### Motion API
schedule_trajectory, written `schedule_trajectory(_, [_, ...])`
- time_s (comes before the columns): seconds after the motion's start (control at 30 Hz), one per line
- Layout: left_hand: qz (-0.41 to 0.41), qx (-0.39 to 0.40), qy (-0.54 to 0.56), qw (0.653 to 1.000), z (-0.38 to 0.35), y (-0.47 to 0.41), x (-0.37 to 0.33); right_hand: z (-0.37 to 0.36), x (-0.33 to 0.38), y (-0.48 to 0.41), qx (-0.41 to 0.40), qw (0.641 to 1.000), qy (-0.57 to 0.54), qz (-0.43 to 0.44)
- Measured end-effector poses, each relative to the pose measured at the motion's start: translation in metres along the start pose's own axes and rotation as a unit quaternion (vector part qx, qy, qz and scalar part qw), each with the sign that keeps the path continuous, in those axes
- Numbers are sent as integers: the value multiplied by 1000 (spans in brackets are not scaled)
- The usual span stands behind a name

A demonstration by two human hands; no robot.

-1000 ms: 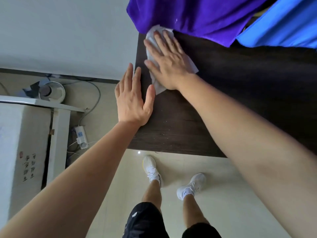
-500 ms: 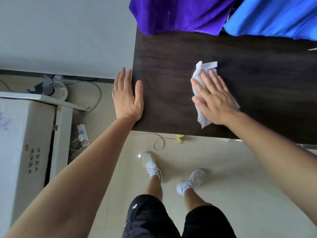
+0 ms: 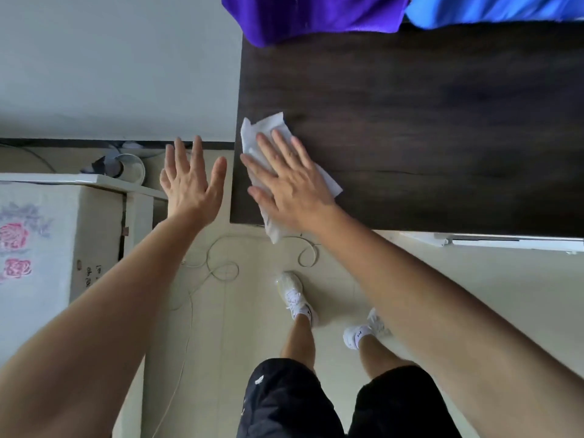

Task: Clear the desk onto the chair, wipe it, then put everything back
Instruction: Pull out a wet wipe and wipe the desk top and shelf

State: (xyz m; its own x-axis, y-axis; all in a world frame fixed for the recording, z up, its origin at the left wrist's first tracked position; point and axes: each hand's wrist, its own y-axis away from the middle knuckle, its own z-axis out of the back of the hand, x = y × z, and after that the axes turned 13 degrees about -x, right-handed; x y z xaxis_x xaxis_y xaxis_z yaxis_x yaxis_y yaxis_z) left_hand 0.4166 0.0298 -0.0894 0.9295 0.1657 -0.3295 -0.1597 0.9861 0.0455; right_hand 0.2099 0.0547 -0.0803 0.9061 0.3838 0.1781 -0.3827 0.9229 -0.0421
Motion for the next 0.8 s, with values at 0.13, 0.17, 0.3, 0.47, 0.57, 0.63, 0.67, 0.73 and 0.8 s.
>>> schedule_trajectory(0.13, [-48,10,43,998,-20,-10,-48,7,-56,73,-5,1000,19,-9])
schedule_trajectory(0.17, [-52,11,56,997,-25,-9,-56,12,-79,89,-10,999,29,-37])
schedule_trajectory(0.3, [-50,3,47,998,-31,-8,-54,32,-159,129,-20,981,51,-188])
schedule_trajectory(0.47, [-42,4,63,997,-30,-10,-57,27,-147,115,-69,922,64,-374])
schedule_trajectory(0.57, [-21,4,98,995,-27,-8,-57,19,-98,81,-88,927,44,-362])
schedule_trajectory(0.63, [2,-1,129,992,-25,-9,-58,12,-60,58,-85,956,27,-278])
schedule_trajectory(0.67, [22,-2,141,990,-24,-9,-56,7,-42,48,-83,968,16,-236])
schedule_trajectory(0.73, [63,9,147,987,-23,-8,-48,-3,-9,30,-75,984,-1,-165])
schedule_trajectory(0.8, [100,28,131,986,-19,1,-30,-10,20,17,-53,993,-8,-106])
